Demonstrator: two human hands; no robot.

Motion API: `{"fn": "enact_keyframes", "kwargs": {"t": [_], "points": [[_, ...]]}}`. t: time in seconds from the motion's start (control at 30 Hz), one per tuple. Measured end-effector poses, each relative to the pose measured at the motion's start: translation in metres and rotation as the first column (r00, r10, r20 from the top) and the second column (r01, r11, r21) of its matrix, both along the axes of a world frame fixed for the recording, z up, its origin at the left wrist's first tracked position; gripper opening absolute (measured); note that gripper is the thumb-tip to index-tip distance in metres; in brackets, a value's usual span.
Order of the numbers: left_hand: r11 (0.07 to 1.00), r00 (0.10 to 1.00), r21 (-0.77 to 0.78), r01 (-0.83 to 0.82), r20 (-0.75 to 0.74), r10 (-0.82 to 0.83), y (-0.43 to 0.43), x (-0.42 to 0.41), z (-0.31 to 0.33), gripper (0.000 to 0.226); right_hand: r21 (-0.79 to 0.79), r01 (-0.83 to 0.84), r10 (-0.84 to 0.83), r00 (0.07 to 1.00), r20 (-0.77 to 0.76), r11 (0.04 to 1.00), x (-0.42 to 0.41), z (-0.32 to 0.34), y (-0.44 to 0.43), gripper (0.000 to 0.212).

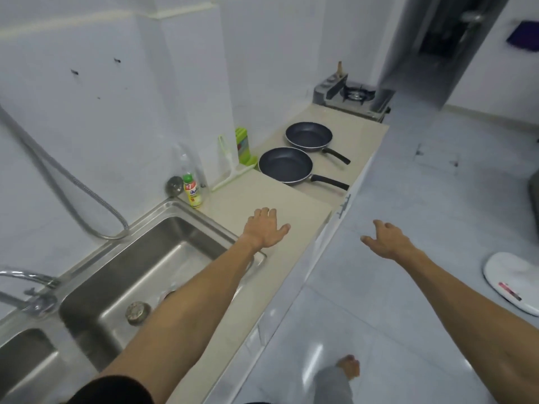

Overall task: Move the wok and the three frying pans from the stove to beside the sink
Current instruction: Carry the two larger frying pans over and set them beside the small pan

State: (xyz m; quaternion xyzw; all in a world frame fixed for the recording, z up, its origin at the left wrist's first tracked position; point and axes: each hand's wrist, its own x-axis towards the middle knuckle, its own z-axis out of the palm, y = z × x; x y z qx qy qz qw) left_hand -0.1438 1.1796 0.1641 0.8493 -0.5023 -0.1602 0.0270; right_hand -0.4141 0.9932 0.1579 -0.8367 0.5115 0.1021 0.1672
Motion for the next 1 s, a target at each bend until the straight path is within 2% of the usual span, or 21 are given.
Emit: {"fn": "enact_keyframes", "kwargs": {"t": [0.43, 0.57, 0.77, 1.0], "points": [[0.999, 0.999, -0.001, -0.041, -0.003, 0.041, -0.282, -0.041, -0.028, 0.073, -0.01, -0.126, 0.125, 0.99, -0.069, 0.992, -0.007, -0.004, -0.299, 0.079], [0.995, 0.997, 0.072, -0.062, -0.033, 0.065, -0.341, -0.055, -0.05, 0.081, 0.034, -0.164, 0.167, 0.976, -0.14, 0.986, -0.007, -0.02, -0.372, 0.081], [0.973, 0.972, 0.106, -0.203, -0.095, 0.214, -0.414, -0.032, -0.085, 0.083, 0.087, -0.266, 0.278, 0.94, -0.197, 0.96, 0.05, -0.052, -0.461, 0.079], [0.905, 0.89, 0.149, -0.4, -0.173, 0.422, -0.466, -0.008, -0.124, 0.085, 0.189, -0.372, 0.396, 0.911, -0.111, 0.909, 0.138, -0.085, -0.524, 0.077]]}}
